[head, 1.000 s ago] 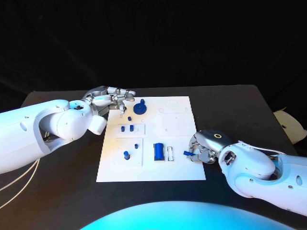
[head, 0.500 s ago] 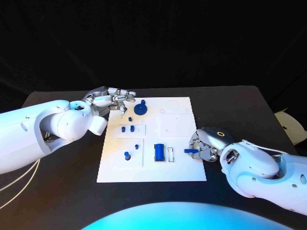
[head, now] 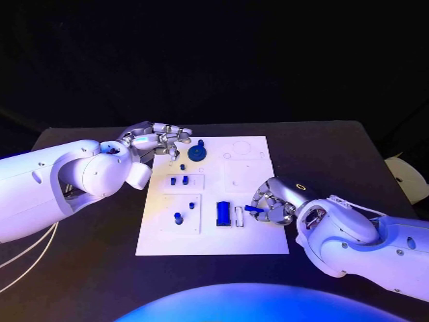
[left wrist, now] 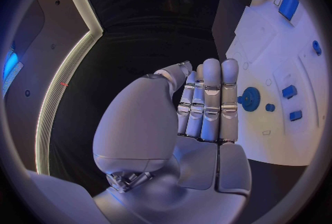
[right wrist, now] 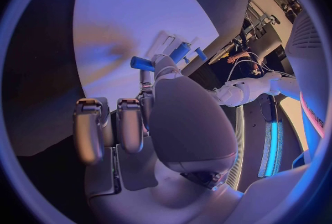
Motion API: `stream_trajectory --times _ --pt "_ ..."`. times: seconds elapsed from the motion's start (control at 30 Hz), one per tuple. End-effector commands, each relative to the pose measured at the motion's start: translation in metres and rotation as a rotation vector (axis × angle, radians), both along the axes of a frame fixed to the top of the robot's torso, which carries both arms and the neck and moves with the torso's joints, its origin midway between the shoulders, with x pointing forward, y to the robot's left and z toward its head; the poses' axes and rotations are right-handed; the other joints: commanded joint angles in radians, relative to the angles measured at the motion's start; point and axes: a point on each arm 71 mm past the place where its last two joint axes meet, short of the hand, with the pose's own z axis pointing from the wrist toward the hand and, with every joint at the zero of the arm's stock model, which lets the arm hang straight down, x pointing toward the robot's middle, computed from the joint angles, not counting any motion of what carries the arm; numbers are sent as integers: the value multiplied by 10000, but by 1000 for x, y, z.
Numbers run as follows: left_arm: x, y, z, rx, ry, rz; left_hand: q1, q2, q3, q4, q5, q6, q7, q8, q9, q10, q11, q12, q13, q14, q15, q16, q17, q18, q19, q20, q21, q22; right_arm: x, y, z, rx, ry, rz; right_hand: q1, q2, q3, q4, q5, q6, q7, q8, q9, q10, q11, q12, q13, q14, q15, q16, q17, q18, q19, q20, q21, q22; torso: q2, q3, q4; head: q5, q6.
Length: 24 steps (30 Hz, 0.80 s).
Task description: Assemble the parts on the task board
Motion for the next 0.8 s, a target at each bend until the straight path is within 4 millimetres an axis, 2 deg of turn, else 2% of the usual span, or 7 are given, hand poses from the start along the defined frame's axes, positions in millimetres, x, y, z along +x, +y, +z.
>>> stream_trajectory --times 0.03,0.27,0.37,0.53,0.8 --pt "-1 -4 1 -138 -12 -201 -67 48 -8 59 34 -92 6 -46 -16 -81 9 45 12 -21 62 -52 -9 139 -13 80 -68 -16 0 3 -5 433 714 -385 -400 -9 81 4 -135 42 -63 47 67 100 11 0 -625 799 -82 68 1484 -103 819 -58 30 2477 -5 -3 -13 2 -7" --pt "-1 -6 2 -142 -55 -331 -2 85 34 29 63 -101 -3 -39 -16 -106 -3 71 18 -28 54 -55 -17 142 -5 79 -80 -19 1 13 -11 397 1218 -221 -958 -8 161 0 -202 130 -104 110 132 255 -19 278 -417 825 -97 138 1599 -134 882 -65 173 2518 1 3 12 63 -15" --pt "-2 -7 2 -157 -82 -397 -7 81 31 31 62 -104 -1 -39 -17 -110 0 73 18 -29 55 -55 -18 140 0 79 -75 -13 1 15 -13 299 1357 -134 -1090 6 185 3 -201 162 -122 137 154 302 -33 367 -350 834 -111 161 1635 -142 899 -75 213 2530 0 -9 7 57 -36" --pt "-2 -7 2 -172 -105 -447 -41 59 12 51 54 -114 7 -40 -18 -122 10 81 20 -30 61 -56 -20 139 -1 81 -84 -19 3 17 -16 182 1485 -63 -1280 30 213 2 -287 197 -143 169 183 364 -51 490 -258 840 -125 178 1663 -152 918 -88 257 2543 3 -1 -8 60 -54" --pt "-2 -8 2 -177 -106 -476 -41 59 12 51 54 -114 7 -40 -18 -122 10 81 20 -30 61 -56 -20 139 -1 81 -84 -19 7 19 -20 128 1540 -77 -1717 93 250 -1 -626 293 -201 265 260 529 -100 824 -9 834 -165 165 1642 -156 926 -124 276 2548 1 4 -8 72 -56"
